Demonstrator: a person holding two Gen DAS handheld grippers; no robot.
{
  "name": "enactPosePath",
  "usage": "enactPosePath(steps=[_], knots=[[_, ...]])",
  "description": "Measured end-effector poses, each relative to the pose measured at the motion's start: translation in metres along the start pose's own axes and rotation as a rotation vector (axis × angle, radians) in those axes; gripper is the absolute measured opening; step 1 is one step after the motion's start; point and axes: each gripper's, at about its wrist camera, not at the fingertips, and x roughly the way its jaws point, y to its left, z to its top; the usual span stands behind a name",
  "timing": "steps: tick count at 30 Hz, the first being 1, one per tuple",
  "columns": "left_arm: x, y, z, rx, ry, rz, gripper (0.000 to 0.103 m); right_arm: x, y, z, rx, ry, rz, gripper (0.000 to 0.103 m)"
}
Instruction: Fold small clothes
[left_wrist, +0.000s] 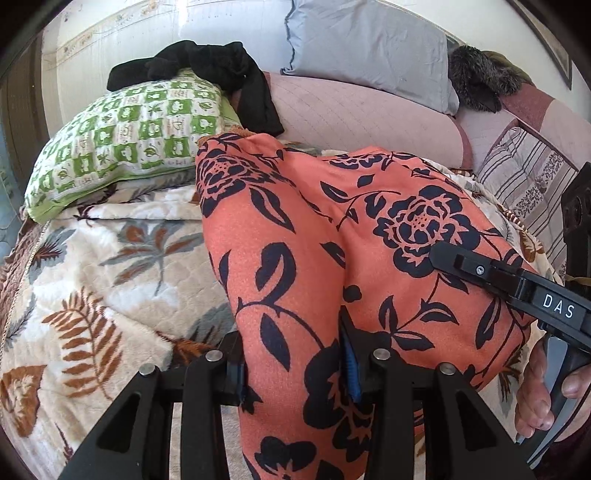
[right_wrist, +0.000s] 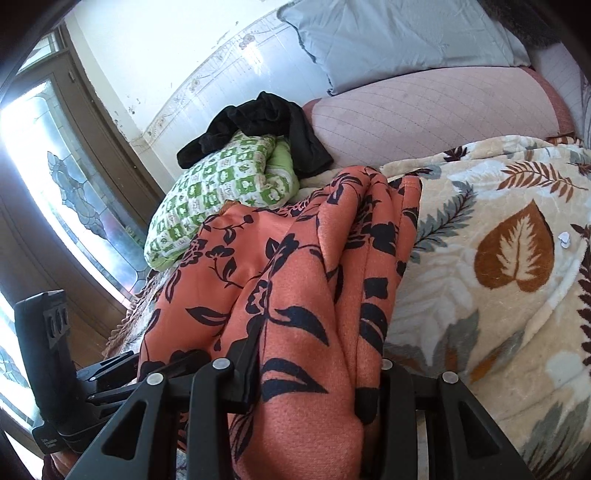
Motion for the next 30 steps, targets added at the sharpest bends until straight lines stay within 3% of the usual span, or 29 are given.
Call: enactPosePath(steps=[13, 19, 30], knots=[[-0.064, 0.035, -0.023, -0.037, -0.075, 0.113, 0.041, -0.006, 0.071, -0.030, -0.004, -0.043, 0.091, 0.040], [-0.076, 0.029, -0.036, -0.034, -0.085, 0.123, 0.041, -0.016, 0.081, -0.043, 0.017, -0.057, 0.102, 0.040], [-0.078, 0.024, -0.060, -0.041, -0.041, 0.139, 0.041, -0.021, 0.082, -0.072, 0.040, 0.000, 0.089, 0.040]])
